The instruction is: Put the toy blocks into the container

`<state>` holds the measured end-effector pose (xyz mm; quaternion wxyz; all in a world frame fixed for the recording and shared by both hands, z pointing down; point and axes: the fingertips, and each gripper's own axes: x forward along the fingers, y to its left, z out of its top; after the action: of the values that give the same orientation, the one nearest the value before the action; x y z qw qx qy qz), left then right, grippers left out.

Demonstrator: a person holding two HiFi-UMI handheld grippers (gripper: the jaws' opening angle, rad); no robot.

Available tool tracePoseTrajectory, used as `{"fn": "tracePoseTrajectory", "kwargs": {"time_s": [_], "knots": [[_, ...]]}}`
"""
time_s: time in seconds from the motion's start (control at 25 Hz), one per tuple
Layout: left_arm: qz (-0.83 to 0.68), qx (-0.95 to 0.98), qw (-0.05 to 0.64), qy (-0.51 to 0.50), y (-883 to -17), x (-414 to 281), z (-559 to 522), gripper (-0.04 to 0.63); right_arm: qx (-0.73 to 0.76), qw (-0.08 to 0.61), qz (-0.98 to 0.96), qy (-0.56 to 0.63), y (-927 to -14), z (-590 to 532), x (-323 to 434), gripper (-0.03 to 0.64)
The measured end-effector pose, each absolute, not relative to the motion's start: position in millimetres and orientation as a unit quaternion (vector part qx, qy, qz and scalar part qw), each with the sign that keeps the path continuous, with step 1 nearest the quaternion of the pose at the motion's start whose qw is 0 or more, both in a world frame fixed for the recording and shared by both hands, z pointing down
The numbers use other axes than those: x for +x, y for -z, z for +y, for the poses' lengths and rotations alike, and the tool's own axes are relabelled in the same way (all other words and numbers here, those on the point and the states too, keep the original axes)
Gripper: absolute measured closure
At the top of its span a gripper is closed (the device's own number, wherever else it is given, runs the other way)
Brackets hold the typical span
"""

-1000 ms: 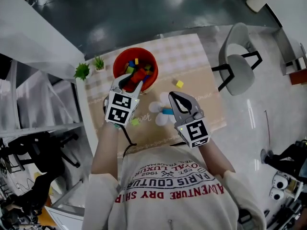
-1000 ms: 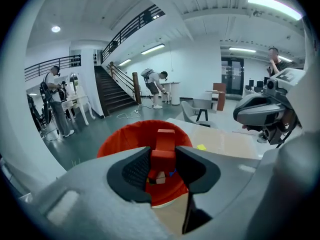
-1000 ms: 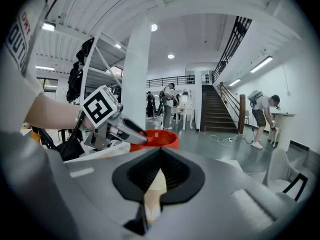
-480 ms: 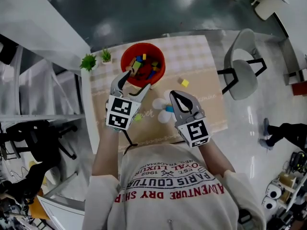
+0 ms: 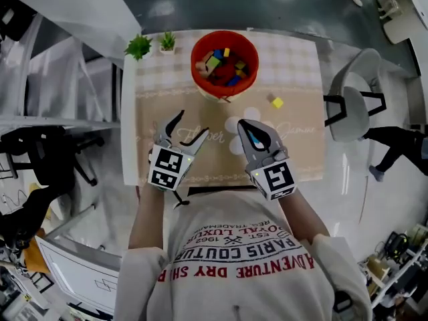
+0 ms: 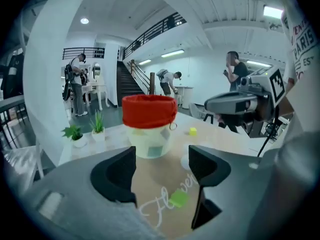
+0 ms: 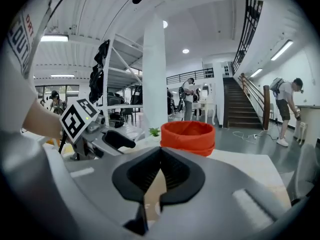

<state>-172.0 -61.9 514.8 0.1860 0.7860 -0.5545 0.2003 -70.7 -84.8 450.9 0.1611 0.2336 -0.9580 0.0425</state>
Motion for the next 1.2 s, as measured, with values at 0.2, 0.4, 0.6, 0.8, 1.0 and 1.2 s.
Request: {"fn": "tracePoseTrajectory", "kwargs": {"time_s": [0.2,0.4,0.6,0.8,1.0,1.2], "knots": [[-0.535,0.775,0.239,-0.237,-572,-162,-27,0.257,0.206,0.188,-0.959,-0.058,-478,-72,-79,0.615],[-0.51,0.777,0.257,-0.267,-610,-151,-14,0.258,0.194,0.208,-0.956,-0.067,-498,-67,-82,0.615],[-0.49,0.776,0.27,-0.29,-636,-144,-12,0.322,0.201,0.222,-0.951,-0.076,-511,-71,-74,0.615],[-0.478,0.781,0.277,-0.29,-645,-138,-15,0.378,0.21,0.225,-0.948,-0.077,-512,-75,-67,0.615],[-0.467,0.787,0.269,-0.3,-643,-137,-13,0.401,0.217,0.22,-0.948,-0.075,-508,-77,-64,0.615],[-0.48,0.793,0.241,-0.288,-618,-140,-20,0.403,0.221,0.211,-0.95,-0.066,-496,-79,-64,0.615]]}}
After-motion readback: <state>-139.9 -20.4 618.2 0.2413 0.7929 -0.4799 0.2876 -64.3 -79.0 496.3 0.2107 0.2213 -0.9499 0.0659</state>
